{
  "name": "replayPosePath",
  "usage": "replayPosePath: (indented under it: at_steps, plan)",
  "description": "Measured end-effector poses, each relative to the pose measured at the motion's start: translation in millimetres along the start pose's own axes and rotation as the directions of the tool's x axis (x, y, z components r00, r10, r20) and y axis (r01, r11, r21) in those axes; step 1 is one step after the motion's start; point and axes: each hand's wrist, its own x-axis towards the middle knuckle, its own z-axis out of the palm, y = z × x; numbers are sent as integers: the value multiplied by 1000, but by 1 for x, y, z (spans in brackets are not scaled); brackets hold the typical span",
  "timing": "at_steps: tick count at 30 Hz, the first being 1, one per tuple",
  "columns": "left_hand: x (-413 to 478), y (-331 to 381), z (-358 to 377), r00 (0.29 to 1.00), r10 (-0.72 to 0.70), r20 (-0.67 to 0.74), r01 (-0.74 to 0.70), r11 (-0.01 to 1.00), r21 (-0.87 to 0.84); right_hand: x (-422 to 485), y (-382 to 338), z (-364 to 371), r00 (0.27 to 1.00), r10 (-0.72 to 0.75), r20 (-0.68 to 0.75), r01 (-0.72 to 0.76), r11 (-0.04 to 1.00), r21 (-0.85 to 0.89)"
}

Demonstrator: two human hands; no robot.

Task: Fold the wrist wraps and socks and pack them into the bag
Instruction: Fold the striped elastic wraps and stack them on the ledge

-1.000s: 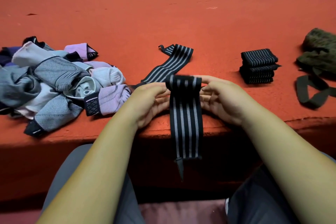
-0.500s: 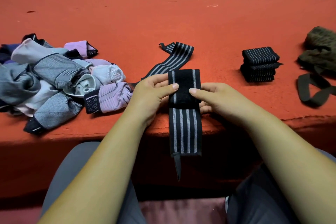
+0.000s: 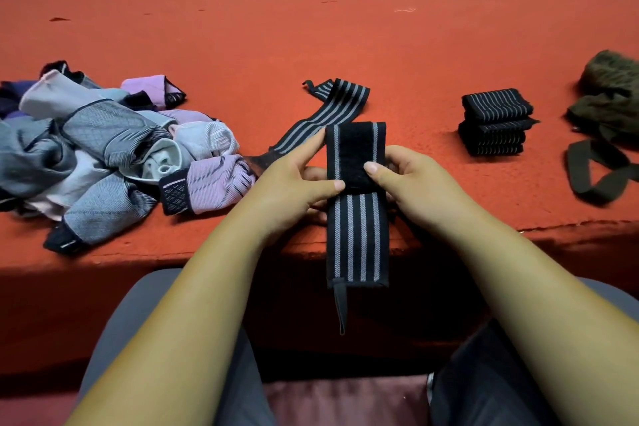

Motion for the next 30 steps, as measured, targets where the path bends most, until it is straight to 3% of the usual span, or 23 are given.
replayPosePath:
  at_steps: [3, 7, 10, 13, 16, 19, 24, 27, 30]
  plan:
    - [4, -5, 1, 996, 27, -83, -32, 998, -63, 0, -2, -2, 998, -25, 60, 20, 997, 75]
    - [8, -9, 1, 988, 21, -151, -51, 979, -197, 1, -2, -1, 981, 0, 194, -60, 951, 304]
    - [11, -8, 0, 983, -90, -161, 29, 937, -347, 2, -7, 0, 976, 66, 206, -170, 823, 542]
    - [8, -3, -1, 971, -198, -136, 138, 922, -363, 5, -9, -2, 976, 106, 190, -204, 750, 630]
    - [3, -1, 2, 968, -225, -112, 179, 929, -325, 7, -7, -4, 982, 83, 169, -168, 791, 588]
    - [2, -6, 5, 981, -148, -123, 114, 961, -250, 3, -4, -4, 988, 42, 151, -112, 867, 486]
    - [9, -8, 5, 969, -104, -222, 22, 938, -345, 5, -2, -4, 988, 59, 142, -129, 820, 558]
    - [10, -3, 13, 950, -80, -300, -42, 924, -379, 3, -4, -3, 965, 98, 243, -193, 894, 405]
    - [8, -4, 19, 958, -54, -283, -49, 937, -347, 4, -1, 1, 982, 107, 157, -153, 936, 316]
